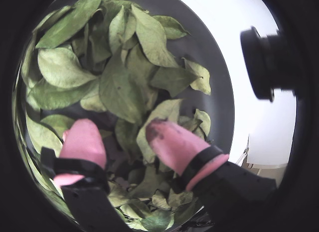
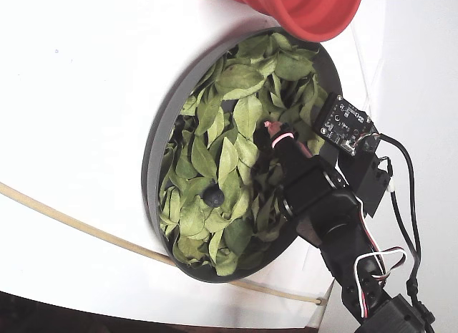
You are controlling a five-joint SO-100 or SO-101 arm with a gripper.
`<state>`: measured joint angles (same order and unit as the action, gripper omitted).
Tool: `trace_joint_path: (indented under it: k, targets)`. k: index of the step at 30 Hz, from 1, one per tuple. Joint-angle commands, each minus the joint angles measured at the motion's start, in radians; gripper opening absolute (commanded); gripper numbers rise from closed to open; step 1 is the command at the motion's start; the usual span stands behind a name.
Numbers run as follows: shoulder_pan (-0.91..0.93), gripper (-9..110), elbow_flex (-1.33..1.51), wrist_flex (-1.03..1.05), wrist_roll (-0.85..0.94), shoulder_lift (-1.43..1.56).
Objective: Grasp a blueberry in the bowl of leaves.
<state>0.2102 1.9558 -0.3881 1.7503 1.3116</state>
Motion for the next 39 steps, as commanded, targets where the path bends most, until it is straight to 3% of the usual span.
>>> trace_joint_path:
  k: [1, 39]
  targets:
    - [0.015, 18, -0.054, -0.009, 0.003, 0.015]
    - [-0.021, 19, -0.015, 0.011, -0.025, 0.156]
